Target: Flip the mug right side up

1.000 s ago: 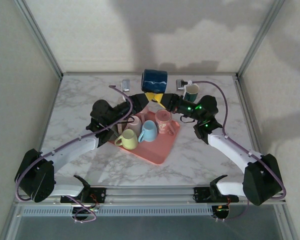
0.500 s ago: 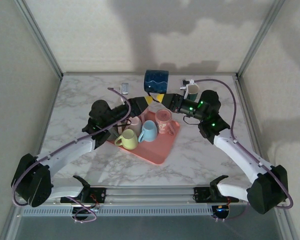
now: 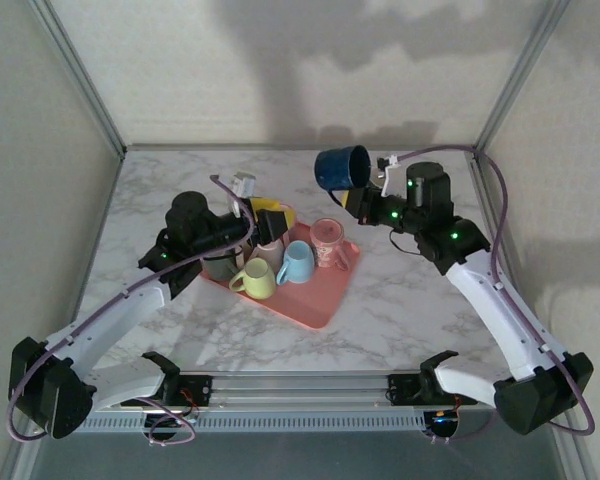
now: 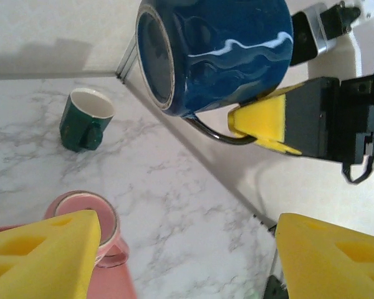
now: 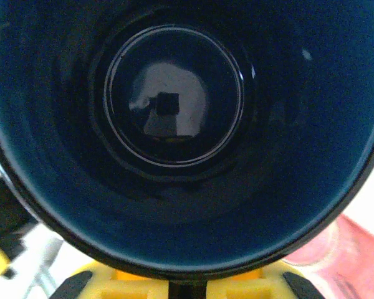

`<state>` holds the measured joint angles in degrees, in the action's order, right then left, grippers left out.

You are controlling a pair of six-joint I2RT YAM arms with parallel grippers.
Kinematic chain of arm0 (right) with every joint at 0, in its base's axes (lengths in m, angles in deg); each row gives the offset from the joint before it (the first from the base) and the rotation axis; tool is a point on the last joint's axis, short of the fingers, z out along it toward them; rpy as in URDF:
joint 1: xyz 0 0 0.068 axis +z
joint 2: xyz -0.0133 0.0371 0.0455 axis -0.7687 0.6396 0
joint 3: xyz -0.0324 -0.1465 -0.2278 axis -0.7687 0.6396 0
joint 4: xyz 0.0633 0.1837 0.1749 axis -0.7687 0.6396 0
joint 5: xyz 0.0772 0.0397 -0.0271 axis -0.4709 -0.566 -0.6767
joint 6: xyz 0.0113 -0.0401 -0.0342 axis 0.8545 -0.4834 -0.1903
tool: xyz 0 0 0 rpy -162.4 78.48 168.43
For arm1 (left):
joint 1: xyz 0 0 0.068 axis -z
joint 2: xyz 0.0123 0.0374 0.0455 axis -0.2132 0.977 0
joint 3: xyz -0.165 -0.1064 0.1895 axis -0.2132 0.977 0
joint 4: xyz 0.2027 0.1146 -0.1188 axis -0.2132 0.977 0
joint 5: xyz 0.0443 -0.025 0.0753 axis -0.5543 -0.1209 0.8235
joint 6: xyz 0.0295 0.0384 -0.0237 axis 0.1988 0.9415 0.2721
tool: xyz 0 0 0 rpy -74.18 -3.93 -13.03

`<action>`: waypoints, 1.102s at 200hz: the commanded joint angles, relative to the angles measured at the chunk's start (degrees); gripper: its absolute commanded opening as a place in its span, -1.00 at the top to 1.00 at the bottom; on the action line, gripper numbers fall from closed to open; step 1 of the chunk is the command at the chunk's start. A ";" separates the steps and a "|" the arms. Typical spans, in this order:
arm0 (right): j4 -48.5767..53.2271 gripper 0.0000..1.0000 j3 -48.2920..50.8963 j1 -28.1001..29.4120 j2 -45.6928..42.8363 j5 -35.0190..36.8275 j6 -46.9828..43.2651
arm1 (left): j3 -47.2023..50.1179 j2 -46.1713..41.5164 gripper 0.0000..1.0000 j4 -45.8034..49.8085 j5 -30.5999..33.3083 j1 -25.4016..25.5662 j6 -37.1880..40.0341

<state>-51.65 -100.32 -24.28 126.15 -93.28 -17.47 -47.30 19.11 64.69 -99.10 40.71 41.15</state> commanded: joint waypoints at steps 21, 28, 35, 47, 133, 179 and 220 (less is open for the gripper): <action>15.27 1.00 -7.65 -2.63 3.68 16.03 -9.77 | -3.45 0.62 -0.47 8.97 1.20 -0.38 12.20; 17.14 1.00 -8.33 -2.93 4.50 18.20 -10.32 | -3.87 1.22 -0.46 9.62 1.73 -0.41 12.53; 18.71 1.00 -9.00 -3.29 5.53 20.60 -10.78 | -4.42 1.95 -0.46 10.27 2.06 -0.37 12.85; 21.43 1.00 -10.27 -4.06 7.55 24.97 -11.19 | -5.32 3.36 -0.45 11.16 2.76 -0.39 13.32; 27.94 1.00 -19.22 -13.67 24.44 36.24 -13.43 | -9.97 11.37 -0.42 13.94 2.94 -0.28 16.00; 25.91 1.00 -22.89 -18.06 32.38 35.17 -14.62 | -11.64 13.59 -0.42 16.03 3.46 -0.33 17.78; 22.41 1.00 -24.98 -20.32 38.92 34.68 -15.49 | -11.91 14.63 -0.43 16.87 3.83 -0.30 19.05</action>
<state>-24.39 -121.96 -43.82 162.77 -59.80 -31.83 -57.40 32.99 80.25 -96.02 40.71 58.28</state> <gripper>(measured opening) 0.136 0.713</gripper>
